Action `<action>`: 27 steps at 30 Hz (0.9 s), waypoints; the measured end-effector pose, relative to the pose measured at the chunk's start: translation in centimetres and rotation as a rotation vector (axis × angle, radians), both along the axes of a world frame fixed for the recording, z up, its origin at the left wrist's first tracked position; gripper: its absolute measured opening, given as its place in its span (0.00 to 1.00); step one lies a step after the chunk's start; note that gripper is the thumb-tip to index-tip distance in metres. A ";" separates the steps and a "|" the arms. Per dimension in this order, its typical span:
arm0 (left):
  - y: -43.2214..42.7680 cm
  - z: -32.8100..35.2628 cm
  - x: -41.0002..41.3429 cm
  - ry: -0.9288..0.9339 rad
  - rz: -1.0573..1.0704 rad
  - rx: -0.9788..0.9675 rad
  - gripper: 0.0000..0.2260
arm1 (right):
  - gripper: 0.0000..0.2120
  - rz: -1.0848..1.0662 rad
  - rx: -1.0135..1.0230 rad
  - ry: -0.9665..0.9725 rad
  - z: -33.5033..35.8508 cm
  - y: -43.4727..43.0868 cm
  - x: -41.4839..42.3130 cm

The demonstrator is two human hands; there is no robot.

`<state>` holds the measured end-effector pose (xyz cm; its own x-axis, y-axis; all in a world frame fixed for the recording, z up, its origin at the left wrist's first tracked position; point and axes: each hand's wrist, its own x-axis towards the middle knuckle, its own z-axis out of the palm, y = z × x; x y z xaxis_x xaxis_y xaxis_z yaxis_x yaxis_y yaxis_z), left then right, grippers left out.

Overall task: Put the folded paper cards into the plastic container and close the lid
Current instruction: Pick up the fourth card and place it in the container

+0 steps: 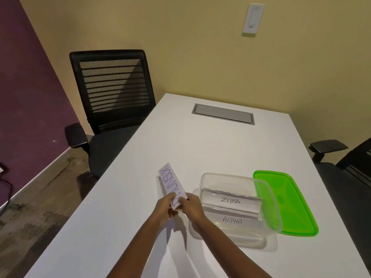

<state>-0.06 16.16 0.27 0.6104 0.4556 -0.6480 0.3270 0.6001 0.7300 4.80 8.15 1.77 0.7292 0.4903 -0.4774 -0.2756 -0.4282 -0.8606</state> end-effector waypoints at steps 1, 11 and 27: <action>0.0 0.5 0.0 -0.010 0.001 0.031 0.09 | 0.13 0.014 0.038 0.013 0.7 -0.5 0.1; 0.3 3.1 0.3 -0.046 0.119 0.358 0.17 | 0.12 0.024 0.190 0.226 5.6 -7.8 2.0; -3.2 4.1 0.0 0.019 -0.034 0.439 0.07 | 0.17 -0.316 0.329 0.466 7.4 -17.0 4.7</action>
